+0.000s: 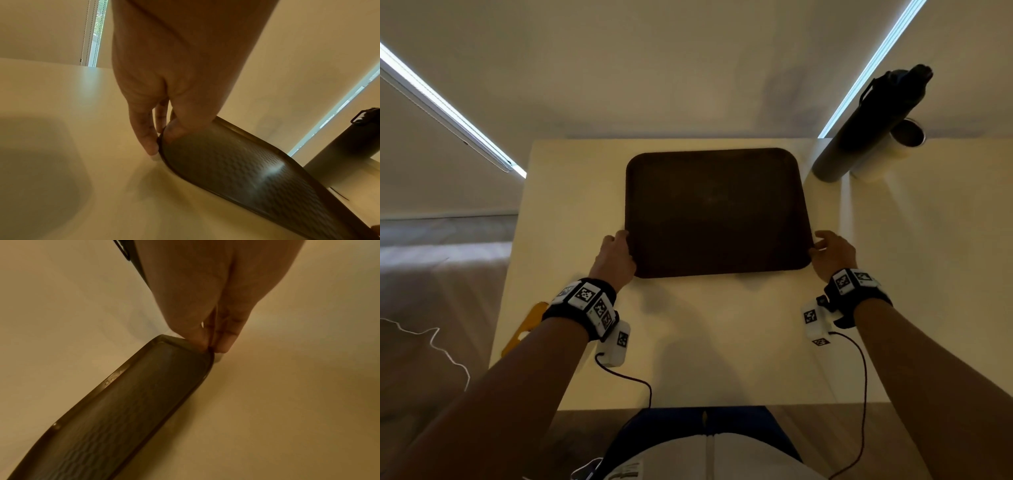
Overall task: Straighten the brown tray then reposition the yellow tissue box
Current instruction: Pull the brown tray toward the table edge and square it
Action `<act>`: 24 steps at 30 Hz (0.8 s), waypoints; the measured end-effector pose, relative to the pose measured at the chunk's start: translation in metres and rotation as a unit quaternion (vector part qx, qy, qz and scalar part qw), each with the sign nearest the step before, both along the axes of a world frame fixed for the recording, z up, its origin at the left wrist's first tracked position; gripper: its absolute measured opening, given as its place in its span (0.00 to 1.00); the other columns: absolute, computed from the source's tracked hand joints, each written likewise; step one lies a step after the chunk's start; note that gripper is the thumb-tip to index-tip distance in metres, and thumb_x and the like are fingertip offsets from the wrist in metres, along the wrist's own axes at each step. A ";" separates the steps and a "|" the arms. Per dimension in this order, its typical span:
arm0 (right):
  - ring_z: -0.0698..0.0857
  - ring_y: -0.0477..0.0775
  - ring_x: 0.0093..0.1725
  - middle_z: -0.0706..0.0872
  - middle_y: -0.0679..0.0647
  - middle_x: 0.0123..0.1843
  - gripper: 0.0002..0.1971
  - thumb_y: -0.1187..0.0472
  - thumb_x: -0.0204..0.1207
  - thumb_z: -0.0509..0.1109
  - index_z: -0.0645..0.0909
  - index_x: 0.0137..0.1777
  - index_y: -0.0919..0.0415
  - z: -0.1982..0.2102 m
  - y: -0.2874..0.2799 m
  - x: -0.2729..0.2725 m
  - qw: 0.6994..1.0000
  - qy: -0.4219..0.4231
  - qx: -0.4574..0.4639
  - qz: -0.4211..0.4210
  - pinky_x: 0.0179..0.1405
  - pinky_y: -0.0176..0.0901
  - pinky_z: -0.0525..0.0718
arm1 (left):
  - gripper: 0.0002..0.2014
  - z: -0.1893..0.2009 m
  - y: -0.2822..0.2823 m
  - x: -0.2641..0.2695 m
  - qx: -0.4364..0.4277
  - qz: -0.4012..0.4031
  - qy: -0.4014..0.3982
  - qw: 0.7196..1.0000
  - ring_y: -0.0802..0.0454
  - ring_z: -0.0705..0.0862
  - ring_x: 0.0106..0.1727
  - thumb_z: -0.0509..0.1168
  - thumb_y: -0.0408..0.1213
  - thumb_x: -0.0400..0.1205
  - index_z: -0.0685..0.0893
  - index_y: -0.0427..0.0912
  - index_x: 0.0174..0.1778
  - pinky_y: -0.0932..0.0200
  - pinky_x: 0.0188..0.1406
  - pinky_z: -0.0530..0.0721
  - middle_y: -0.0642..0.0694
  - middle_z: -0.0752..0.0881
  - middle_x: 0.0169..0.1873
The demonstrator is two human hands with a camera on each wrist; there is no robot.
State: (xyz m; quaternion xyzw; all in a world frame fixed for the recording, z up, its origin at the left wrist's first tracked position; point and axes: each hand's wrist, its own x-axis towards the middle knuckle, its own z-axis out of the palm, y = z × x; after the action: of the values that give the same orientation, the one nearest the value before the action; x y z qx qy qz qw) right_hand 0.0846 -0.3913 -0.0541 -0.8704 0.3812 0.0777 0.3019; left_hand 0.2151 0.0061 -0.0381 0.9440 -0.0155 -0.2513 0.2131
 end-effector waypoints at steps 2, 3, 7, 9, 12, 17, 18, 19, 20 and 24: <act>0.86 0.65 0.57 0.89 0.65 0.57 0.19 0.71 0.77 0.69 0.81 0.68 0.63 -0.001 0.002 0.001 1.000 -0.002 0.000 -0.003 0.59 0.46 0.80 | 0.30 -0.002 0.002 0.004 -0.001 -0.004 -0.010 1.000 0.30 0.78 0.69 0.61 0.25 0.80 0.65 0.37 0.81 0.39 0.69 0.78 0.28 0.74 0.70; 0.87 0.65 0.57 0.90 0.64 0.56 0.19 0.72 0.77 0.68 0.82 0.67 0.62 0.000 0.004 0.001 1.000 -0.005 -0.001 -0.005 0.59 0.46 0.81 | 0.30 -0.003 0.003 0.007 -0.003 -0.007 -0.016 1.000 0.30 0.79 0.68 0.61 0.24 0.80 0.66 0.37 0.80 0.39 0.68 0.79 0.28 0.76 0.69; 0.87 0.64 0.56 0.91 0.62 0.54 0.18 0.72 0.77 0.68 0.82 0.66 0.61 0.002 0.006 0.003 1.000 -0.010 0.004 -0.010 0.56 0.42 0.77 | 0.30 -0.006 0.006 0.020 -0.013 -0.018 -0.037 0.999 0.29 0.81 0.65 0.62 0.24 0.79 0.69 0.37 0.79 0.40 0.66 0.80 0.28 0.79 0.66; 0.87 0.63 0.56 0.91 0.62 0.54 0.18 0.71 0.77 0.68 0.83 0.66 0.61 0.003 0.005 0.006 1.000 -0.006 0.004 -0.009 0.55 0.40 0.75 | 0.30 -0.007 0.006 0.027 -0.016 -0.018 -0.040 0.999 0.29 0.81 0.65 0.63 0.24 0.78 0.70 0.37 0.79 0.39 0.66 0.80 0.28 0.79 0.65; 0.86 0.60 0.51 0.90 0.59 0.50 0.18 0.72 0.77 0.69 0.83 0.66 0.60 0.004 0.005 0.009 1.000 -0.005 0.008 -0.012 0.52 0.38 0.74 | 0.30 -0.010 0.007 0.034 -0.016 -0.027 -0.047 0.998 0.28 0.81 0.65 0.63 0.24 0.77 0.71 0.37 0.78 0.38 0.66 0.80 0.27 0.80 0.64; 0.87 0.61 0.52 0.91 0.60 0.52 0.18 0.72 0.77 0.69 0.84 0.65 0.60 0.003 0.007 0.007 1.000 -0.014 0.009 -0.023 0.57 0.45 0.81 | 0.29 -0.012 0.008 0.031 -0.017 -0.028 -0.051 0.998 0.28 0.82 0.65 0.64 0.24 0.78 0.71 0.36 0.78 0.36 0.66 0.81 0.27 0.80 0.64; 0.88 0.61 0.53 0.91 0.60 0.52 0.18 0.72 0.77 0.69 0.84 0.65 0.59 0.003 0.007 0.006 1.000 -0.016 0.010 -0.024 0.57 0.46 0.81 | 0.29 -0.012 0.009 0.030 -0.019 -0.028 -0.052 0.998 0.28 0.81 0.65 0.64 0.24 0.78 0.71 0.36 0.78 0.36 0.65 0.81 0.27 0.80 0.64; 0.88 0.62 0.53 0.91 0.60 0.52 0.18 0.72 0.77 0.69 0.84 0.65 0.59 0.002 0.006 0.006 1.000 -0.017 0.010 -0.023 0.58 0.46 0.82 | 0.29 -0.012 0.009 0.029 -0.021 -0.027 -0.051 0.998 0.28 0.81 0.65 0.63 0.24 0.78 0.71 0.37 0.78 0.36 0.65 0.81 0.27 0.80 0.64; 0.88 0.62 0.53 0.91 0.60 0.52 0.18 0.71 0.77 0.69 0.84 0.65 0.59 0.001 0.006 0.006 1.000 -0.014 0.009 -0.020 0.59 0.47 0.82 | 0.29 -0.013 0.009 0.028 -0.022 -0.026 -0.051 0.998 0.29 0.82 0.65 0.63 0.24 0.78 0.71 0.37 0.78 0.35 0.65 0.81 0.27 0.80 0.64; 0.88 0.63 0.53 0.90 0.60 0.52 0.18 0.71 0.76 0.69 0.83 0.65 0.59 -0.002 0.003 0.007 1.000 -0.008 0.001 -0.009 0.58 0.46 0.81 | 0.30 -0.013 0.008 0.028 -0.018 -0.027 -0.046 0.998 0.29 0.81 0.65 0.63 0.25 0.79 0.70 0.37 0.79 0.35 0.67 0.80 0.27 0.79 0.65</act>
State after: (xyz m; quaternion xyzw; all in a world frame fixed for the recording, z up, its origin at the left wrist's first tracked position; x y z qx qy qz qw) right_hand 0.0913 -0.3882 -0.0564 -0.8673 0.3865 0.0683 0.3063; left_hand 0.2428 0.0141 -0.0512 0.9498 -0.0551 -0.2130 0.2223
